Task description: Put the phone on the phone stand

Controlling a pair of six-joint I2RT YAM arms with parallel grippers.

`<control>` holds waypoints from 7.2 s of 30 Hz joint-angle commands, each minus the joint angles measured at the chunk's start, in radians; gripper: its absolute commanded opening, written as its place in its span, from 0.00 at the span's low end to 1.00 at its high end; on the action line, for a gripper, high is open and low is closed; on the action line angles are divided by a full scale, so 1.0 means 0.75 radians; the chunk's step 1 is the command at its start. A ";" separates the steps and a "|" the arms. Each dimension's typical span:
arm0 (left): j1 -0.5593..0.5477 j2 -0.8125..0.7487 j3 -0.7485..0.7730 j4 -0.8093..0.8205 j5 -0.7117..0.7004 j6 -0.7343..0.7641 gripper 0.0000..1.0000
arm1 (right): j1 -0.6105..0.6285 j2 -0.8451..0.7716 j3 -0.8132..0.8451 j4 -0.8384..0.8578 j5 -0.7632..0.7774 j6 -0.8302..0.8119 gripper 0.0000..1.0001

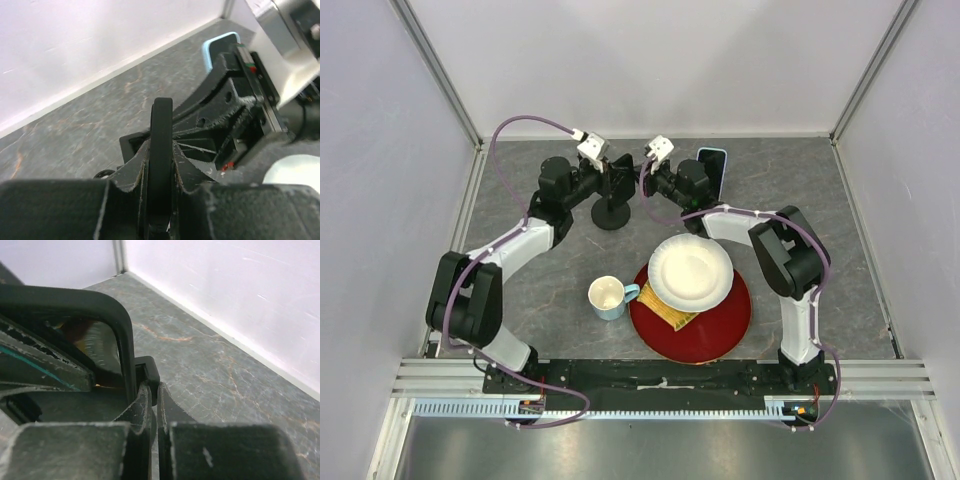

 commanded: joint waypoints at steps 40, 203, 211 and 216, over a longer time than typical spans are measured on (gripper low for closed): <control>-0.354 0.082 0.215 -0.459 -1.896 -0.326 0.02 | 0.468 -0.155 -0.191 0.373 1.203 -0.128 0.00; 0.090 0.837 1.452 -1.065 1.069 0.201 0.78 | -0.554 -0.385 -0.273 0.332 -0.695 0.510 0.86; 0.098 0.725 1.414 -1.032 0.996 0.169 0.93 | -0.554 -0.393 -0.273 0.330 -0.693 0.508 0.86; 0.145 0.494 1.089 -0.523 0.939 -0.078 0.94 | -0.554 -0.419 -0.259 0.191 -0.564 0.445 0.87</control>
